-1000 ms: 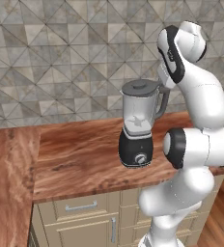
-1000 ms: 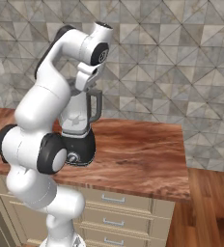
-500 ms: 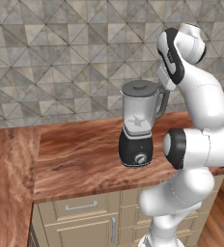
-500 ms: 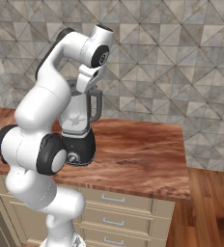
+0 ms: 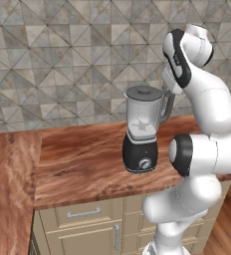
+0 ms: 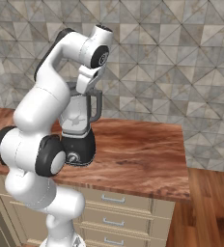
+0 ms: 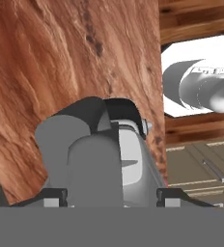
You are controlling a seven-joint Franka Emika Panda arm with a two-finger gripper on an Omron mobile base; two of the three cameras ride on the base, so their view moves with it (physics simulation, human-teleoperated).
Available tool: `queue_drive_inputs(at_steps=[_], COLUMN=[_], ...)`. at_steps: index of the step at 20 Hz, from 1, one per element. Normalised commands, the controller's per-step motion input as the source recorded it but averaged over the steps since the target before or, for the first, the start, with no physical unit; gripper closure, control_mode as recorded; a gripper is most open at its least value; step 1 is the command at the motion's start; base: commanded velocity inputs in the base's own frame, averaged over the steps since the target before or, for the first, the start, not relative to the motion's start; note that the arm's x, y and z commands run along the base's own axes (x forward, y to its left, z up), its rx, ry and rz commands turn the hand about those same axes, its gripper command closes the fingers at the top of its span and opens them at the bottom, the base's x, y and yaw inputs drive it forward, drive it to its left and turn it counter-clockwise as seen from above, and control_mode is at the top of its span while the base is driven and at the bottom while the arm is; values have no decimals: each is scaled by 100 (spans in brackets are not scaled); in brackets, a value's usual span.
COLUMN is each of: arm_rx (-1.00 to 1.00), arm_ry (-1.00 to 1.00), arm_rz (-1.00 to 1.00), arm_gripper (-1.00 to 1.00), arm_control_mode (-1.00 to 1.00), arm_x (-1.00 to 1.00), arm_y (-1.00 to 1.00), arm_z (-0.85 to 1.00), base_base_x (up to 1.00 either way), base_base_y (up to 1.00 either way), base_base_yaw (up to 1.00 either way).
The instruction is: Close the lid blender by securely placing the lid on top.
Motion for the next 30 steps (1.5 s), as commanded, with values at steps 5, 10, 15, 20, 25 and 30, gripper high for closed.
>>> queue_drive_inputs(at_steps=[5,10,15,20,25,30], arm_rx=[0,0,0,0,0,0], arm_ry=[-10,-15,-15,-20,-16,-2], arm_rz=[2,2,2,5,6,0], arm_gripper=[-100,-100,-100,-100,-100,-100], arm_control_mode=[-100,-100,-100,-100,-100,-100], arm_x=[-26,-52,-53,-46,-43,-10], arm_y=[-1,0,0,0,0,0], arm_z=[4,45,38,1,-19,-10], base_base_x=[0,0,0,0,0,0], base_base_y=[0,0,0,0,0,0], base_base_yaw=[0,0,0,0,0,0])
